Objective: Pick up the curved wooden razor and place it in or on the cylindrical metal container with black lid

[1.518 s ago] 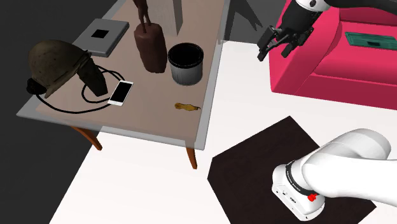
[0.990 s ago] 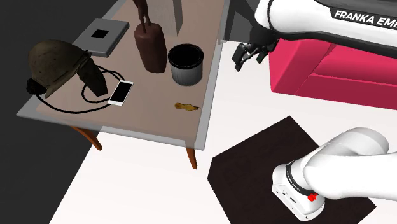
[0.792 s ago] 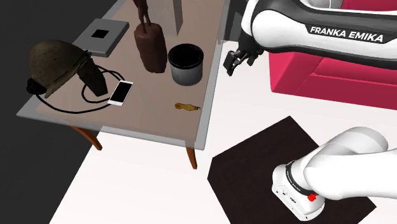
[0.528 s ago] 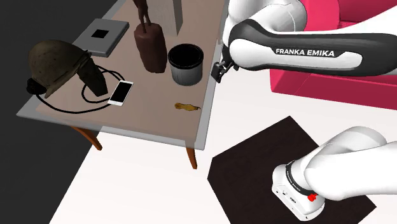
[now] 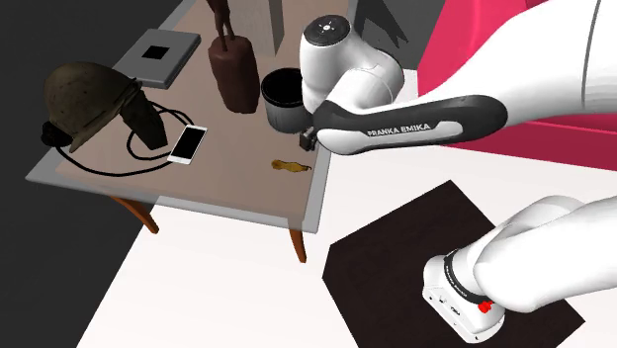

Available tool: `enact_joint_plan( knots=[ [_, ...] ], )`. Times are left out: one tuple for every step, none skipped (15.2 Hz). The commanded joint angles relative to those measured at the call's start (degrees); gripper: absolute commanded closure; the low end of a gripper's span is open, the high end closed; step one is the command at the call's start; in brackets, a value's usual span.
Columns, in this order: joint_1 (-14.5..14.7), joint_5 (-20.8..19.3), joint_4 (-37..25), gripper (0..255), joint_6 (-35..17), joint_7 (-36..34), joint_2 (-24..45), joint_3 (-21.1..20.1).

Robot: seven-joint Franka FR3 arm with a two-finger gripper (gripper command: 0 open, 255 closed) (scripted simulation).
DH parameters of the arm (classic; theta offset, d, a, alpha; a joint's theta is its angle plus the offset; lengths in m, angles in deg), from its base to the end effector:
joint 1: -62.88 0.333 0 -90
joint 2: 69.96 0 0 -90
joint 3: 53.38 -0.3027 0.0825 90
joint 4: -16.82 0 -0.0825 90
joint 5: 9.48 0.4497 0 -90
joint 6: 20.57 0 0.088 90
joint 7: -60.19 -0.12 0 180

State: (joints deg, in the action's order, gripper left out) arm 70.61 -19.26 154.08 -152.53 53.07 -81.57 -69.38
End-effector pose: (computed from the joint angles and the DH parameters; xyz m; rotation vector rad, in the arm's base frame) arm 0.4923 0.2079 0.3380 2.9206 0.5849 0.2171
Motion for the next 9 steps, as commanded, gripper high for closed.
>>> enact_joint_plan(
  knots=[
    [0.07,-3.96,-0.94,0,-2.67,-1.67,4.05,-1.67],
    [0.14,-6.20,-1.52,0,-3.77,-2.75,6.11,-2.40],
    [0.26,-8.60,-2.17,0,-4.75,-3.94,8.21,-3.05],
    [0.44,-11.16,-2.89,0,-5.63,-5.23,10.34,-3.60],
    [0.73,-13.84,-3.67,0,-6.38,-6.59,12.50,-4.01],
    [1.13,-16.61,-4.53,0,-7.01,-8.01,14.69,-4.29],
    [1.65,-19.44,-5.45,0,-7.52,-9.44,16.90,-4.43],
    [2.30,-22.28,-6.44,0,-7.93,-10.87,19.11,-4.42],
    [3.04,-25.10,-7.48,0,-8.23,-12.27,21.33,-4.31]
  ],
)
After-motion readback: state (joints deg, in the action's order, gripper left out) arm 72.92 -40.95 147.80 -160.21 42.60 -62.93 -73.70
